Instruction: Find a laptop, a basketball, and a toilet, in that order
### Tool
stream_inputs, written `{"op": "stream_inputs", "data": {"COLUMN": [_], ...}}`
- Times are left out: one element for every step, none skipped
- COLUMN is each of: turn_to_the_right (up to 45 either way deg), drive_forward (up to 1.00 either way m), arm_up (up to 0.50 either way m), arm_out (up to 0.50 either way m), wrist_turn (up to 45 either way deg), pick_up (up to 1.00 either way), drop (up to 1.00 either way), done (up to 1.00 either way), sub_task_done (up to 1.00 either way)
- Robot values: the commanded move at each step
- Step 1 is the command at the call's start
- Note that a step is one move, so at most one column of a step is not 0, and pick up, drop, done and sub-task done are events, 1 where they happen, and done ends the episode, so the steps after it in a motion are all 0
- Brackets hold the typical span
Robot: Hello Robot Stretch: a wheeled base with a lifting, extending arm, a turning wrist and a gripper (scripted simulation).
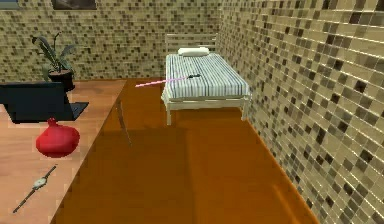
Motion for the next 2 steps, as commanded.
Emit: {"op": "stream_inputs", "data": {"turn_to_the_right": [-6.0,0.0], "drive_forward": [0.0,0.4], "arm_up": [0.0,0.0], "arm_out": [0.0,0.0], "wrist_turn": [0.0,0.0], "pick_up": [0.0,0.0], "drop": [0.0,0.0], "done": [0.0,0.0], "sub_task_done": [0.0,0.0]}}
